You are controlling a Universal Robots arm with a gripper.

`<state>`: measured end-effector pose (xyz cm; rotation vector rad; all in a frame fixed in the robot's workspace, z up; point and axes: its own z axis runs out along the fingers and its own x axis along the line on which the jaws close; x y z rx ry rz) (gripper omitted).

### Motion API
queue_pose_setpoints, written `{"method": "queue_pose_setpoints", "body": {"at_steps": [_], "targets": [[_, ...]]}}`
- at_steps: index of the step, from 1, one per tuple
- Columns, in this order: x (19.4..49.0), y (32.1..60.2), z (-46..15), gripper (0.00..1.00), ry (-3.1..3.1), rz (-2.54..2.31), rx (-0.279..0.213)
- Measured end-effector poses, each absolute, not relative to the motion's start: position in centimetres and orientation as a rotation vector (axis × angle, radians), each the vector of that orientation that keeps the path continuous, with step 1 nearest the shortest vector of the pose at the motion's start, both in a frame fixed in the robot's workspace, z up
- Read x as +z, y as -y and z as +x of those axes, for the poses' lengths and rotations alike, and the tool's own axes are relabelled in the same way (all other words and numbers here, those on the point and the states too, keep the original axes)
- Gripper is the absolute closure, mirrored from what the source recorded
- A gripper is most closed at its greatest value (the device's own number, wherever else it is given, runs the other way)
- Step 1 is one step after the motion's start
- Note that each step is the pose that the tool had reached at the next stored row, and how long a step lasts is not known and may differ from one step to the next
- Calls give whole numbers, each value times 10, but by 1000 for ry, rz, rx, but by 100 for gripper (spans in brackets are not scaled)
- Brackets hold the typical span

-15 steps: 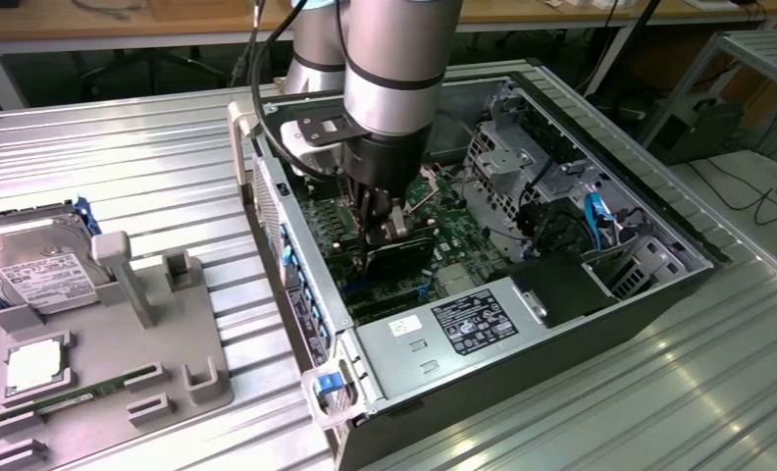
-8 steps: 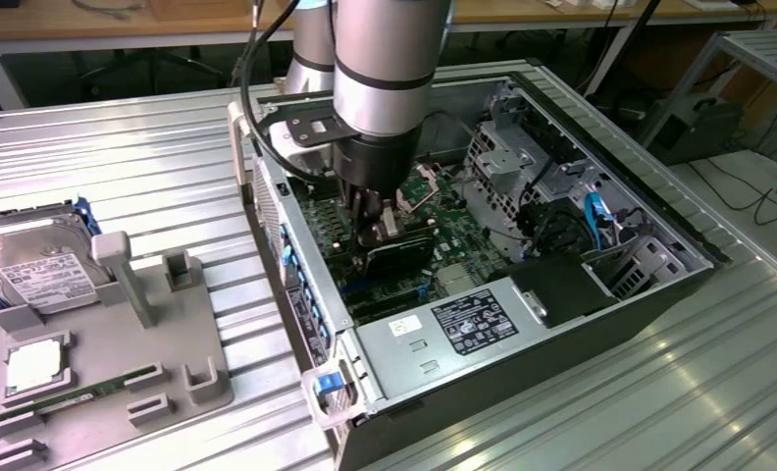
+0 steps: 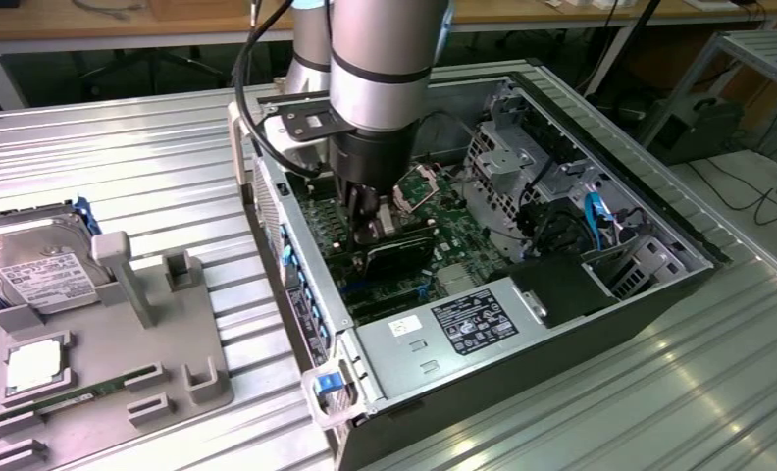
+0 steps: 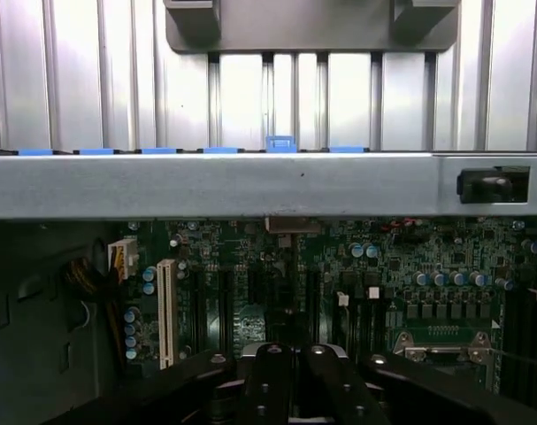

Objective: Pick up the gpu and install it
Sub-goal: 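Press down on the gpu until it lock into place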

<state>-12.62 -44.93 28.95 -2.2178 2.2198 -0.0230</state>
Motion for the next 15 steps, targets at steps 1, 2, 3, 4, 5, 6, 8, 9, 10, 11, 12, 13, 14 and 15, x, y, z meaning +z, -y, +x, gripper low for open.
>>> {"method": "queue_pose_setpoints", "body": {"at_steps": [1, 2, 3, 4, 5, 6, 8, 9, 10, 11, 12, 13, 14, 15], "targets": [[290, 449, -126, 89, -2223, -2221, -16], [290, 449, -126, 89, -2225, -2223, -11], [290, 449, -126, 89, -2227, -2225, -7], [290, 449, -126, 89, -2228, -2226, -5], [290, 449, -127, 89, -2228, -2226, -5], [290, 449, -127, 89, -2228, -2226, -5], [289, 449, -129, 89, -2228, -2226, -5], [289, 449, -129, 89, -2228, -2226, -5], [289, 449, -129, 89, -2228, -2226, -5], [290, 449, -130, 89, -2228, -2226, -5], [290, 449, -130, 89, -2228, -2226, -5], [290, 449, -130, 89, -2228, -2226, -4], [291, 449, -130, 89, -2229, -2226, -4], [290, 449, -131, 89, -2229, -2227, -4]]}}
